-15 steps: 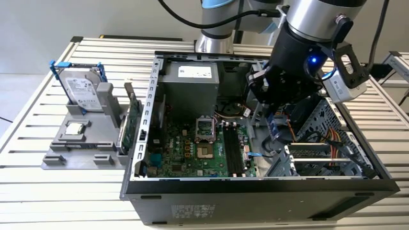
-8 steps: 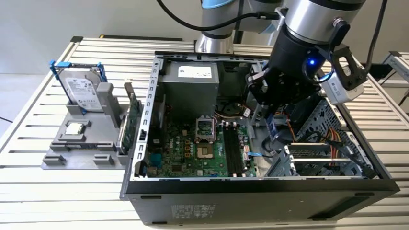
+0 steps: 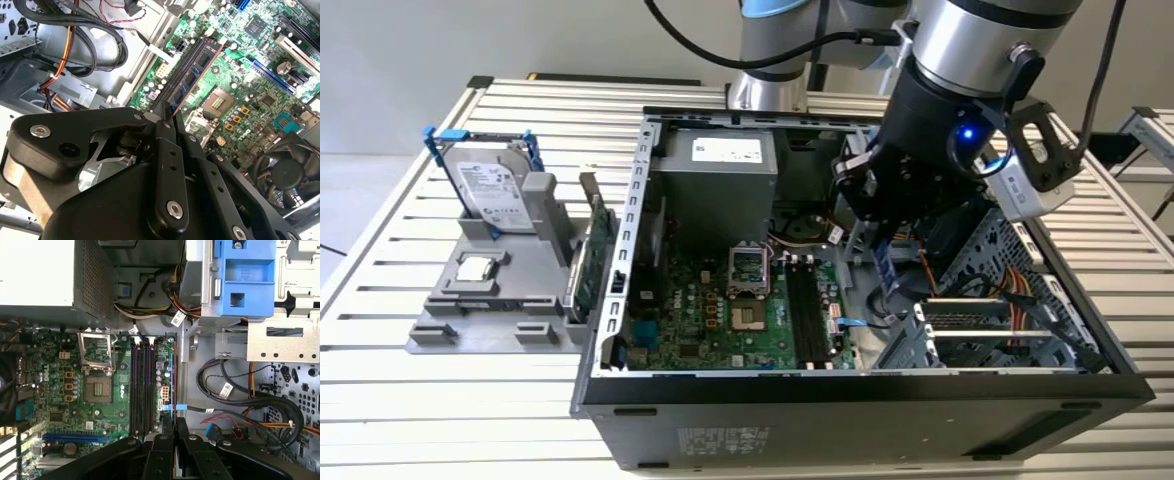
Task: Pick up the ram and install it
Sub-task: 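Insert the ram into the slot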
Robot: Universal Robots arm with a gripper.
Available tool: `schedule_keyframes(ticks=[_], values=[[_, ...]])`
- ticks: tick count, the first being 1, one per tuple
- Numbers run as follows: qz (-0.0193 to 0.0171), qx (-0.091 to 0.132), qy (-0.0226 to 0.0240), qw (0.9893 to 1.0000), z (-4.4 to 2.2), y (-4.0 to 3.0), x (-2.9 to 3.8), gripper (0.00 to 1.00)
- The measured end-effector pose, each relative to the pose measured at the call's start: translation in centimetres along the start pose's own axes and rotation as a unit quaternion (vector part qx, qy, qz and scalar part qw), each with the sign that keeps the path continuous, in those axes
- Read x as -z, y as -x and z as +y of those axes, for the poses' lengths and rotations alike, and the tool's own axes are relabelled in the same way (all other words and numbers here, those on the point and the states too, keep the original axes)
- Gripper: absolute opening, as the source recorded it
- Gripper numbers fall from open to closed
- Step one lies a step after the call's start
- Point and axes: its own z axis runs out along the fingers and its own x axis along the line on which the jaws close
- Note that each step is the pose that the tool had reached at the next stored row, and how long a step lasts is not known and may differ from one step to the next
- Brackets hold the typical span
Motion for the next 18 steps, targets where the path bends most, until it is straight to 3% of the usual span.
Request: schedule_keyframes(ticks=[18], values=[[-0.0001,-0.001,-0.0011,1.0,0.4,-0.02,-0.95,0.0]])
